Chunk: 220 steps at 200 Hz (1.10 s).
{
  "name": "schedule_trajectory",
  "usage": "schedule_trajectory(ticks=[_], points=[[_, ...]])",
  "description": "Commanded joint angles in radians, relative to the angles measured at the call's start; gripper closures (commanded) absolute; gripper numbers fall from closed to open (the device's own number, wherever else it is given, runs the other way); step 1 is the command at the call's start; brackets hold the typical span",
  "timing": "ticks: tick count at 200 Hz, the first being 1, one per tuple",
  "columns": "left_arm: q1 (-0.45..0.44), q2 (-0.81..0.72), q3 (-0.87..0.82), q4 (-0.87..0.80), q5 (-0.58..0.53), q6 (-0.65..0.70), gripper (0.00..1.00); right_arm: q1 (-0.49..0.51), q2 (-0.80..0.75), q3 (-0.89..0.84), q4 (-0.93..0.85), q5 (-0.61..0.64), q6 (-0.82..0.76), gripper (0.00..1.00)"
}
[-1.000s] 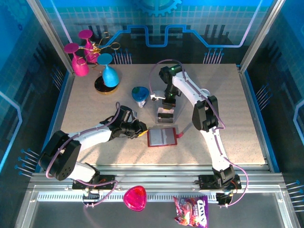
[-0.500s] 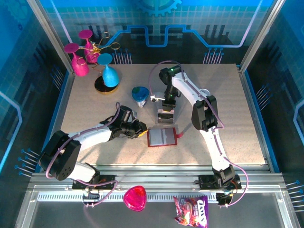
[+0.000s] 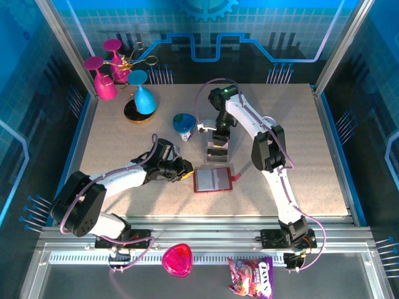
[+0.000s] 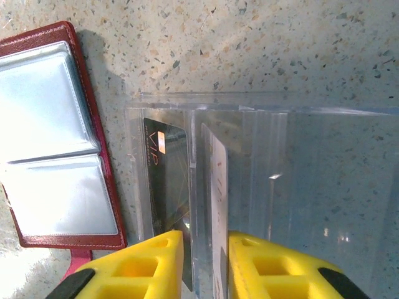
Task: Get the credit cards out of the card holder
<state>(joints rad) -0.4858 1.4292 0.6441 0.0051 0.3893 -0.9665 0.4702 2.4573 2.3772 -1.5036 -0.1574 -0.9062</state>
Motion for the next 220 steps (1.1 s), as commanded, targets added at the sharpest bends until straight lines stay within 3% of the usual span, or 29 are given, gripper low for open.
schedule_trajectory(ticks=[1,66,123,220], points=[[0.010,-0.008,0.013,-0.005,0.012,0.009,0.78,-0.001,-0.070,0.011,-0.028,-0.012,0.034,0.75],[0.009,0.049,0.028,0.040,0.046,0.006,0.79,0.013,-0.277,-0.227,0.134,-0.083,0.133,0.73],[-0.006,0.088,0.041,0.067,0.055,0.000,0.79,0.022,-0.491,-0.528,0.422,-0.154,0.329,0.73],[-0.023,0.143,0.049,0.110,0.064,-0.009,0.79,0.031,-0.799,-1.026,0.938,-0.122,1.015,0.74]])
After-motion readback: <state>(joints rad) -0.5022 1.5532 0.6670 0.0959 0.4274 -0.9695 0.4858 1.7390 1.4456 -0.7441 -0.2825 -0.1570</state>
